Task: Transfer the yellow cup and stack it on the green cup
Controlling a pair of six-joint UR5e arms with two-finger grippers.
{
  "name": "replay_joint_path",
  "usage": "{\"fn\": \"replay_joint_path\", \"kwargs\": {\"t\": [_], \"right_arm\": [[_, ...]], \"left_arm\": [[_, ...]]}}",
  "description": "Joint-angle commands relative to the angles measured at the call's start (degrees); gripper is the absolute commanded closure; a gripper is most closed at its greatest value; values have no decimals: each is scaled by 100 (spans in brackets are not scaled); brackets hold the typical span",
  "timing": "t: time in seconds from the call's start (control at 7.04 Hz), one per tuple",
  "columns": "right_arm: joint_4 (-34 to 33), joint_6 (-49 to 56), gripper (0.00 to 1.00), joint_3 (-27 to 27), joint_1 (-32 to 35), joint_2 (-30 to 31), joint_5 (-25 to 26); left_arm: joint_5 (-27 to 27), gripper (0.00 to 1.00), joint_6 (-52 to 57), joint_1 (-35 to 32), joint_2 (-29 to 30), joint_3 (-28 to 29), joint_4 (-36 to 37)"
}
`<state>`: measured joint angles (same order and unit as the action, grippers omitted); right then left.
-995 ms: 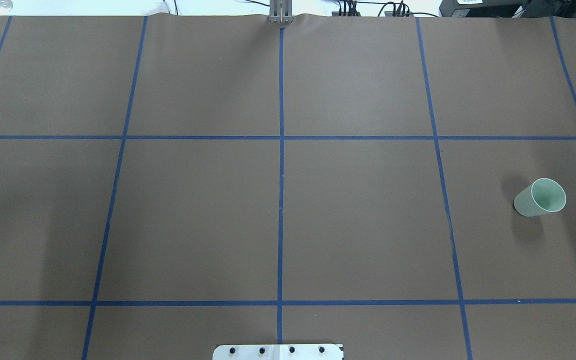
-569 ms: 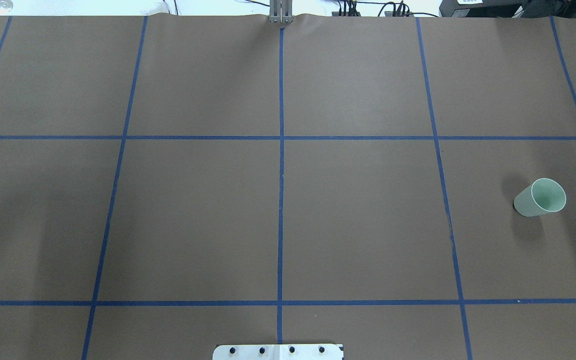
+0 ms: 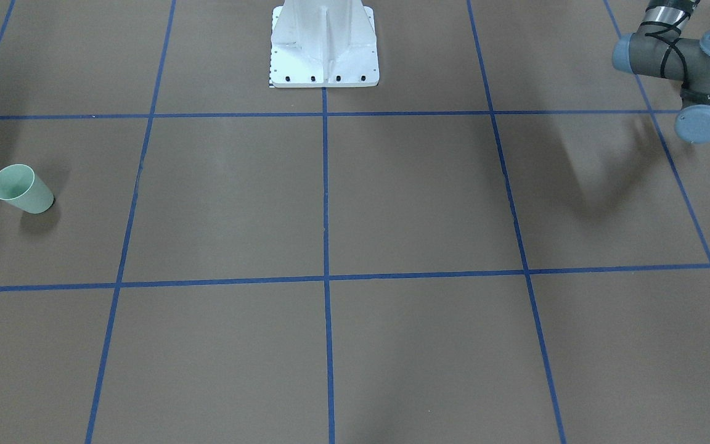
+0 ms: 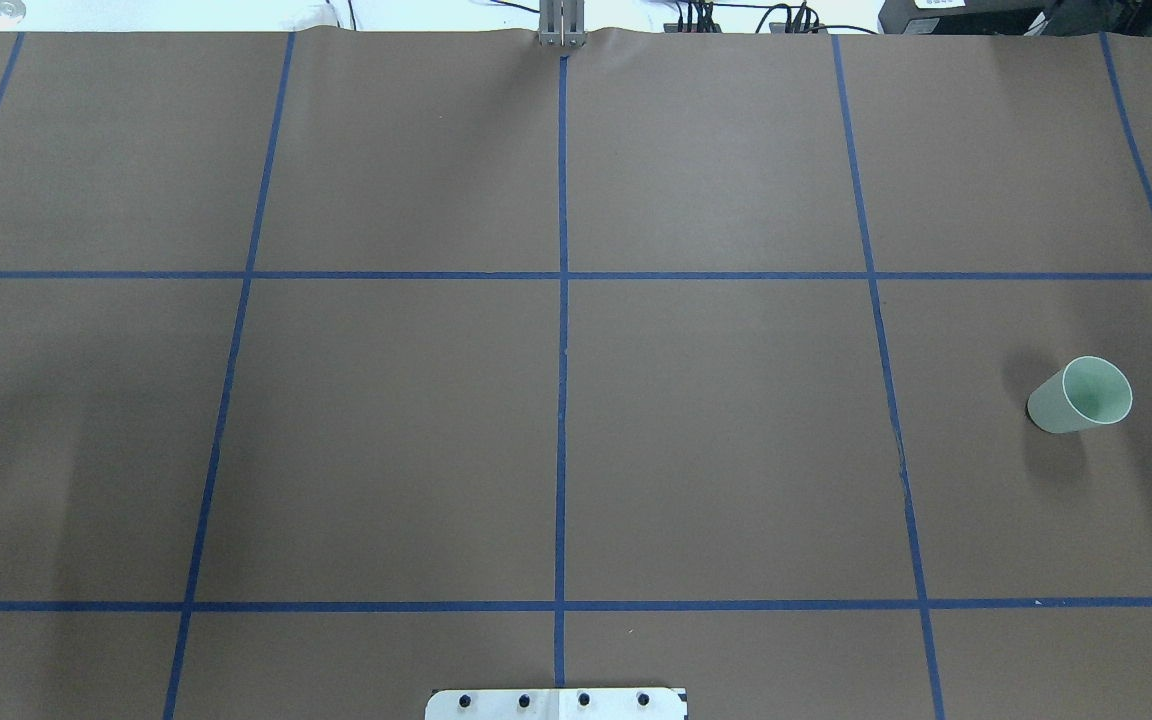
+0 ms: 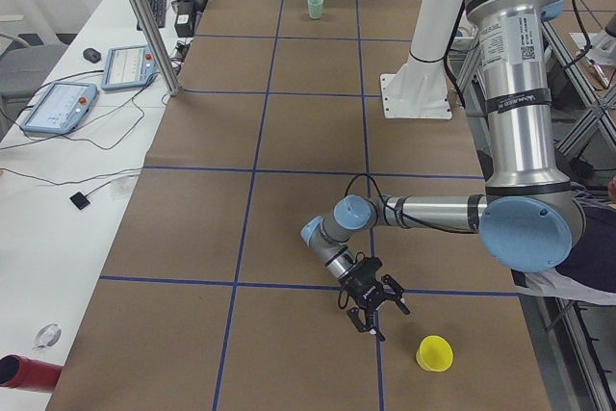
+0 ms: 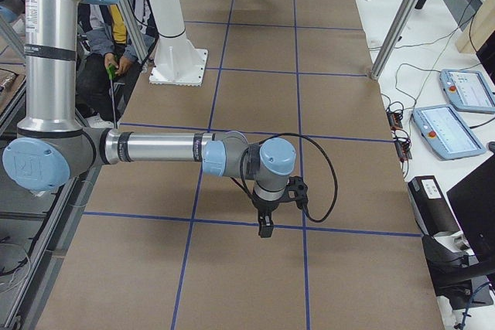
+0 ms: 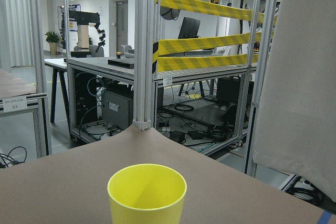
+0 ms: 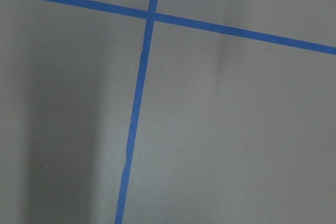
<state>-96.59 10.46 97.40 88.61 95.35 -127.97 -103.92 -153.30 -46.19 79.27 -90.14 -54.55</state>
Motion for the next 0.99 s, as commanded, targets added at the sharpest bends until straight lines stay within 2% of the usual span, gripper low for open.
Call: {"fn": "replay_joint_path", "kwargs": {"t": [0.0,0.28,0.71,0.85], "right_arm": [[8,0,0,7,-2,1,0],[8,9,0,16,-11,-7,0],[139,0,0,-1,-55,1,0],[166,0,0,-10,-55,1,0]], "left_arm": [[-31,0,-7,66,9,372,-299],[-84,0,28,110,-8,830,-670],[-1039,0,246,382,-26,954,-610],[-1155,0,248,452,-43,989,-609]]}}
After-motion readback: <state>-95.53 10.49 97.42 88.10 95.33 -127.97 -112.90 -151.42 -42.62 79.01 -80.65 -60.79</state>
